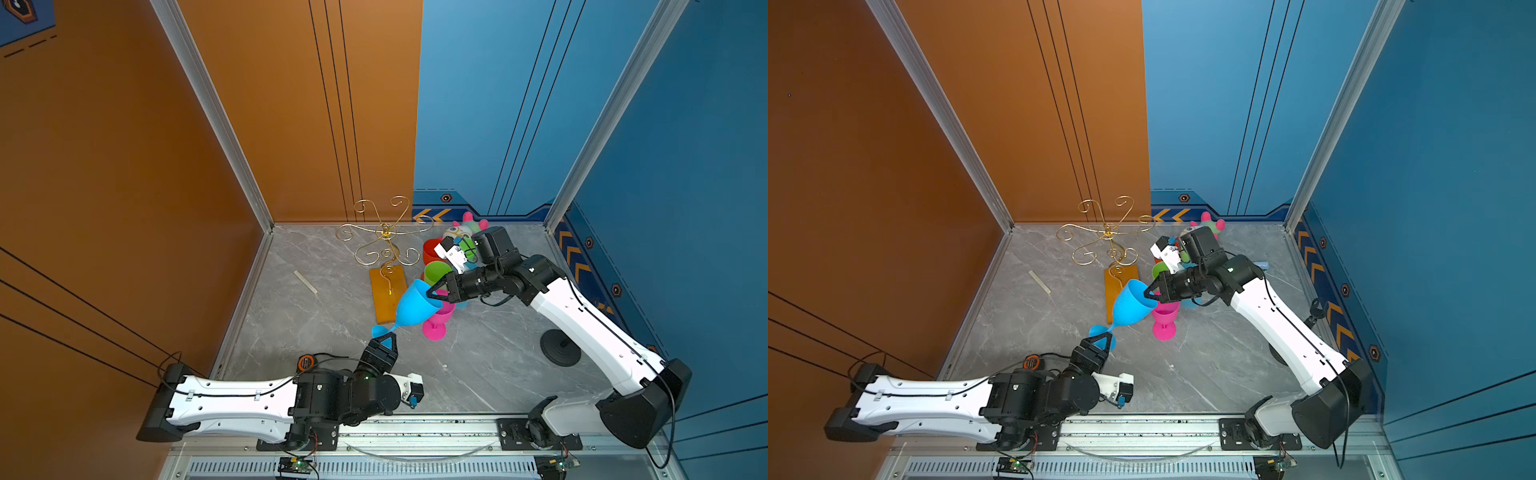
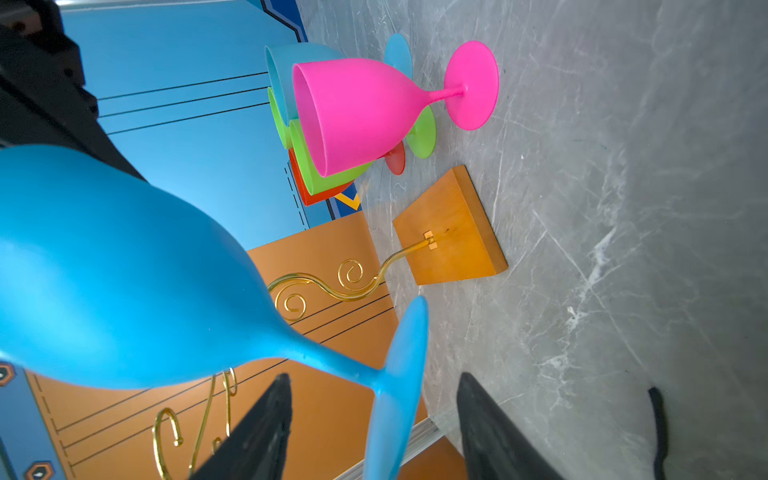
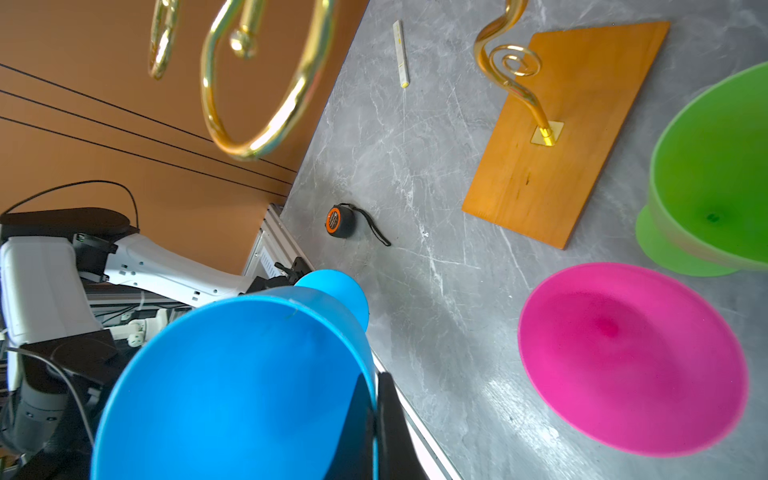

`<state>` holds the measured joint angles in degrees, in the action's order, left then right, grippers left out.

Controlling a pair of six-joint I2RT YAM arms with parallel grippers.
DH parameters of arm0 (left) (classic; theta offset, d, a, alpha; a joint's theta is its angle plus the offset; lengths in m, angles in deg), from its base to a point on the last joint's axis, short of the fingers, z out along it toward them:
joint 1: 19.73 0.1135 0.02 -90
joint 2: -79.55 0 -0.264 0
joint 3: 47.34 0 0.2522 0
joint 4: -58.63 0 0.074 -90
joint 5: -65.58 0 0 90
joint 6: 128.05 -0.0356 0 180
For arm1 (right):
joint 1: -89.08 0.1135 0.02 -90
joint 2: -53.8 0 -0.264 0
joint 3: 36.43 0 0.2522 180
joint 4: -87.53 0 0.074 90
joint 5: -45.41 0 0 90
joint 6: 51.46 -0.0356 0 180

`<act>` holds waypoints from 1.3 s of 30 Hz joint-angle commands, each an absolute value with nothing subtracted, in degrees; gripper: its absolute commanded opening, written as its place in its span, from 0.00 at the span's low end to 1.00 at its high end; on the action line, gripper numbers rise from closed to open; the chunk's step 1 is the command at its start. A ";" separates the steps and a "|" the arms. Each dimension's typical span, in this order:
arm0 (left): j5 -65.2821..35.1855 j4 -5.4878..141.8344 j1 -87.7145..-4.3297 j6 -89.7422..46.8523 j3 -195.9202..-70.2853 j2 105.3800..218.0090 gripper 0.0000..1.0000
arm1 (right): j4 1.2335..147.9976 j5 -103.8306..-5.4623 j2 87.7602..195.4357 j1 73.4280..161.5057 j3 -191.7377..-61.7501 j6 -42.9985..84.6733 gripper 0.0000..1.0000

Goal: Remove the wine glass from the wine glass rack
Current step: 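Open the left gripper off the foot while the right carries the glass away, then lower the cyan glass upright onto the table beside the pink glass with the right gripper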

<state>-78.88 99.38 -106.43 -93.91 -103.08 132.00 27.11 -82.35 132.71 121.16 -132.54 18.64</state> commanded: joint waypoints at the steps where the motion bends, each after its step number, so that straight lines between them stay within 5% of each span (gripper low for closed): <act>1: -74.35 94.37 -107.06 -82.69 -103.31 129.37 0.73 | 22.55 -76.02 130.45 121.32 -134.87 22.68 0.00; 9: -66.70 81.00 -106.19 -67.66 -98.83 121.99 0.83 | 18.56 -67.24 129.62 124.62 -135.72 27.04 0.00; 17: -74.49 81.46 -102.31 -54.07 -97.06 119.04 0.84 | 13.83 -57.21 128.79 128.90 -133.99 30.42 0.00; 20: -75.20 82.23 -99.95 -50.16 -96.76 118.42 0.92 | 12.33 -54.31 127.92 131.83 -132.87 31.35 0.00; 39: -62.00 96.09 -72.72 -33.20 -95.71 113.69 0.99 | 9.25 -40.81 121.69 124.18 -125.34 27.44 0.00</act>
<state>-65.76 93.15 -74.50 -36.18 -96.72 114.51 10.70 -44.32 123.79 125.90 -126.07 29.17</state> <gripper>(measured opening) 0.988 0.048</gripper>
